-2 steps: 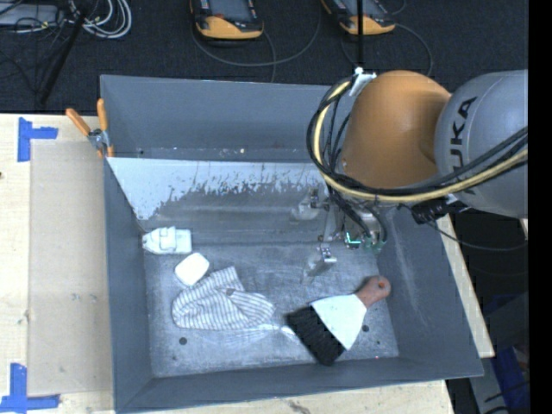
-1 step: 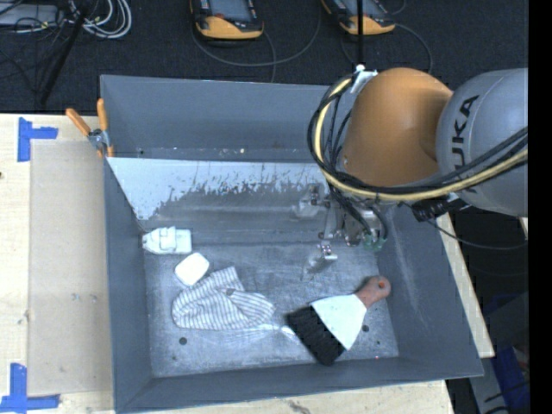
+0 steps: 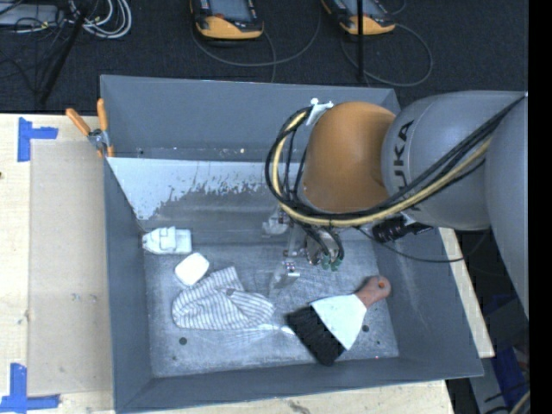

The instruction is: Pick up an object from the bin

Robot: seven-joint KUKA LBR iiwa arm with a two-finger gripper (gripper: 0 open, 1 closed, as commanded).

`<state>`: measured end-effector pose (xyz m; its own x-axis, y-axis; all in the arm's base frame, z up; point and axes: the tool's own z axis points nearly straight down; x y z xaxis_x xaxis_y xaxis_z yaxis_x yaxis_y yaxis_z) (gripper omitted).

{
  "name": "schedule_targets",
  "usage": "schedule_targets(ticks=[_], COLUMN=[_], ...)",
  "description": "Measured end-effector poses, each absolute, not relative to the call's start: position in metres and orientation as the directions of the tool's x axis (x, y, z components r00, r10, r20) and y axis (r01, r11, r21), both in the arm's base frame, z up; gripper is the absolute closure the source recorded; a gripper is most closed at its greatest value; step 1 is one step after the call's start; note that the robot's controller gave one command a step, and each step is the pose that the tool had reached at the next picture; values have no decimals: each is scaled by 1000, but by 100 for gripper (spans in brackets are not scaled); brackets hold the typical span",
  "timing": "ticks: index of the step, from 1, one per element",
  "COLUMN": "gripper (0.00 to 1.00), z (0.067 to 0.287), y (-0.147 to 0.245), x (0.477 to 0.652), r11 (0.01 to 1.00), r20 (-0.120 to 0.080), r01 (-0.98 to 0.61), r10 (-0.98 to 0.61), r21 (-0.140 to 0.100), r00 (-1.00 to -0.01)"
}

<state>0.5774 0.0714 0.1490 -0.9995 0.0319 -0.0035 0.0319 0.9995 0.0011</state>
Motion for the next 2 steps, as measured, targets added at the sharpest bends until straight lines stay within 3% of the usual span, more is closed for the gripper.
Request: schedule_targets(ticks=[1, 2], gripper=[0, 0], z=[132, 157], y=[92, 98], x=[559, 557], r11=[975, 957], r20=[7, 0], r01=[221, 288], r10=[221, 288], r21=[-2, 1], r00=[-975, -957])
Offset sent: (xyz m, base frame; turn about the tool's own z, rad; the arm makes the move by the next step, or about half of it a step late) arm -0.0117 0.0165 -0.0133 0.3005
